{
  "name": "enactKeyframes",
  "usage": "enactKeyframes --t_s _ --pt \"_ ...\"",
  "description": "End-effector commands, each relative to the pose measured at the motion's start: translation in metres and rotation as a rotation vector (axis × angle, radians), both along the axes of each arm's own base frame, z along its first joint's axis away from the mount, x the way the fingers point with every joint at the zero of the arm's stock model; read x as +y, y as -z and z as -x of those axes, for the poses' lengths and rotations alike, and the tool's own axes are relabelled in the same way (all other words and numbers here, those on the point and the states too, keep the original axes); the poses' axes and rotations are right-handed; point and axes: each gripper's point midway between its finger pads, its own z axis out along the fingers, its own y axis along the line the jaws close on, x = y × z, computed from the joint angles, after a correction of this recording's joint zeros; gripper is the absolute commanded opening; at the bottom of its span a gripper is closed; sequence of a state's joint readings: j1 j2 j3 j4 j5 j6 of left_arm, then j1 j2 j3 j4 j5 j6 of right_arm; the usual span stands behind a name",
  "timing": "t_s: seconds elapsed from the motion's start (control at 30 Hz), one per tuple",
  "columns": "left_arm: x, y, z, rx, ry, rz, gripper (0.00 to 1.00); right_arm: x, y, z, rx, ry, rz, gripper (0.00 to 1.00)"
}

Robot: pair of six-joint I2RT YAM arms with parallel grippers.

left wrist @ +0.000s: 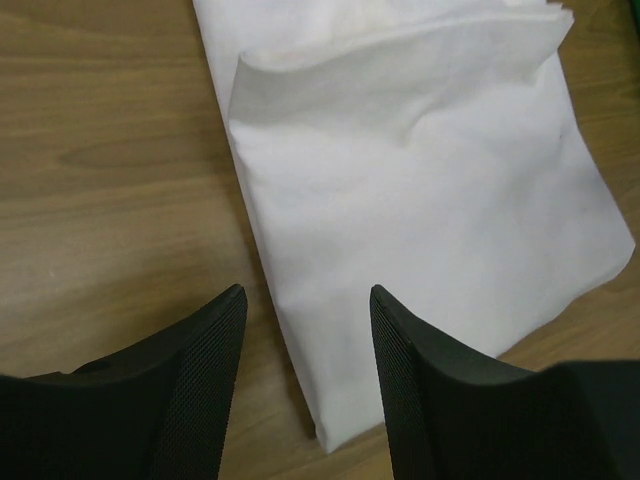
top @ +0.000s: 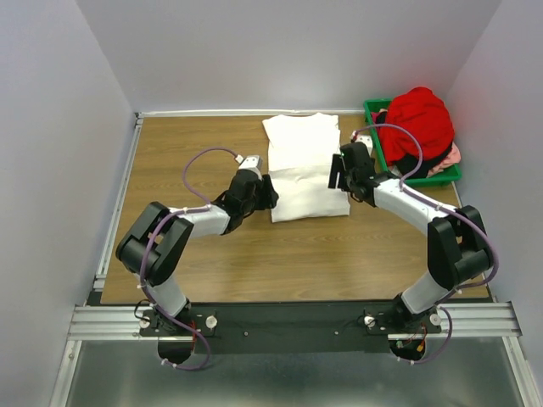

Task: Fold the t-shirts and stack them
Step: Fold the tshirt

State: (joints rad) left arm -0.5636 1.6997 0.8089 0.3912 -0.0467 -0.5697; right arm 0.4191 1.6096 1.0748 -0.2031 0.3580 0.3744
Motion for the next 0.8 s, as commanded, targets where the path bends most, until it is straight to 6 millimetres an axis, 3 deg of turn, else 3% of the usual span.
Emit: enactKeyframes --t_s 0.0,0.4,0.6,0.77 --pt "-0.012 -0.012 0.021 -0.010 0.055 0.032 0.60 -0.003 0.025 0.020 0.086 0.004 -0.065 0.78" --pt "-0.009 -0.001 0.053 0.031 0.062 0.029 0.60 -0.021 0.067 0.054 0.199 0.040 -0.079 0.65" --pt "-0.009 -0.001 0.059 0.039 0.063 0.035 0.60 -0.023 0.079 0.066 0.240 0.049 -0.096 0.47" --pt "-0.007 0.001 0.066 0.049 0.055 0.038 0.60 -0.020 0.087 0.075 0.269 0.050 -0.121 0.41"
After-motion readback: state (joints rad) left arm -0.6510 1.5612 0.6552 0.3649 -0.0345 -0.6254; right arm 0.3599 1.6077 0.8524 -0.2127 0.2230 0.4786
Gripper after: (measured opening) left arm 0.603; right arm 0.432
